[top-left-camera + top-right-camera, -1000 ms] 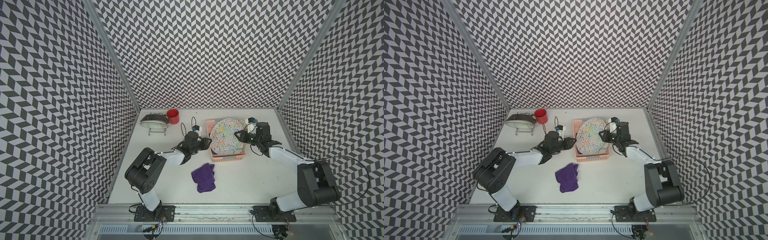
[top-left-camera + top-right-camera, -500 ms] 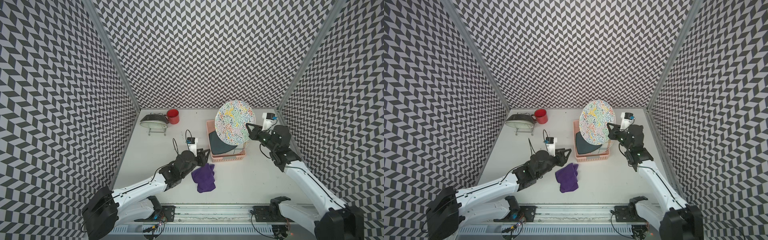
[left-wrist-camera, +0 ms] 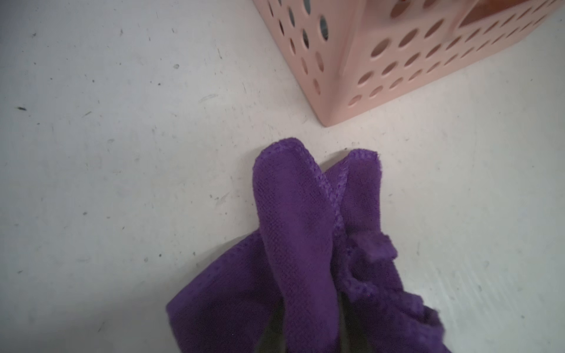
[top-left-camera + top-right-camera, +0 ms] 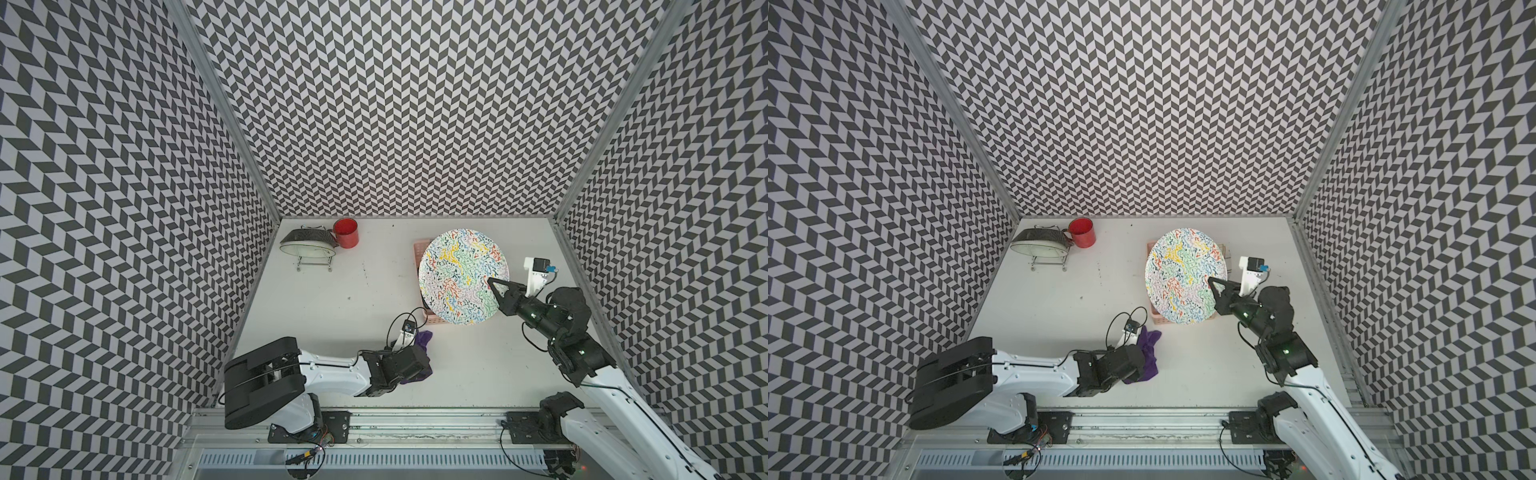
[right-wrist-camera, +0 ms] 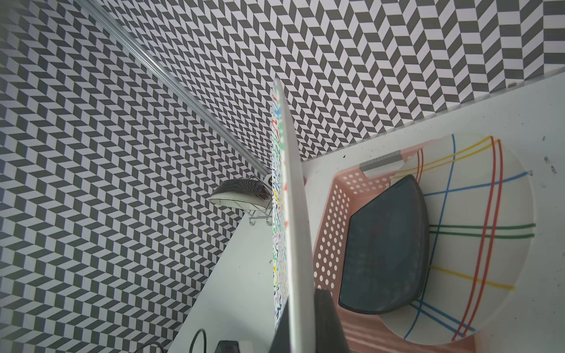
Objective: Wipe the wet plate dry
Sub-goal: Pick up the towel at the center of the board, then wipe the plate with towel.
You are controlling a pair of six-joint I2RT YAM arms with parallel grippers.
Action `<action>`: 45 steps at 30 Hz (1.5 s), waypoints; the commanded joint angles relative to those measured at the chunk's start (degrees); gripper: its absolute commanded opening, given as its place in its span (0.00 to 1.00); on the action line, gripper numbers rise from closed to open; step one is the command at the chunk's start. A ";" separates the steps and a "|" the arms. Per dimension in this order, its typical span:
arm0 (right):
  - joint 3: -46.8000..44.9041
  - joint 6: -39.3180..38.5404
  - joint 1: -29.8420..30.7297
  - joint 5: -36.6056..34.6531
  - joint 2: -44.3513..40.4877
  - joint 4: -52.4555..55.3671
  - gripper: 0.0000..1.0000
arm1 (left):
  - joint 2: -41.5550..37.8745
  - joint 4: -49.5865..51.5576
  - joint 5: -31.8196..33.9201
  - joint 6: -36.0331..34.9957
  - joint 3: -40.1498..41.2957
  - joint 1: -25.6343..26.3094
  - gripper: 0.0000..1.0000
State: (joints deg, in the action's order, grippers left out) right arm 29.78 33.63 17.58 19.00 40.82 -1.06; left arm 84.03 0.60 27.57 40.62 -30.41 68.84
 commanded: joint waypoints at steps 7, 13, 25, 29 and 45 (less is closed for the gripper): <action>-10.61 11.90 3.53 10.13 -6.59 -14.87 0.00 | -38.71 3.87 7.79 -7.01 -2.83 -4.13 0.00; -15.23 22.51 11.10 8.58 -7.05 -28.31 0.00 | -33.74 2.02 3.02 -14.56 -9.35 -5.47 0.00; -12.69 29.88 12.39 4.10 -6.73 -36.11 0.00 | -20.32 -3.55 -14.65 -16.06 -7.71 -2.00 0.00; -11.81 30.69 12.41 4.41 -6.95 -37.35 0.00 | -20.79 1.34 -6.65 -12.03 -6.06 -6.09 0.00; -13.74 24.21 22.10 3.48 -5.43 -42.48 0.00 | -13.89 -4.93 -18.44 -23.56 -14.44 -9.03 0.00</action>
State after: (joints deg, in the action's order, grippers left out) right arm 13.28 58.50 38.94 20.60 37.34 -23.99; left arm 67.05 -6.87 10.20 20.36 -46.48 56.03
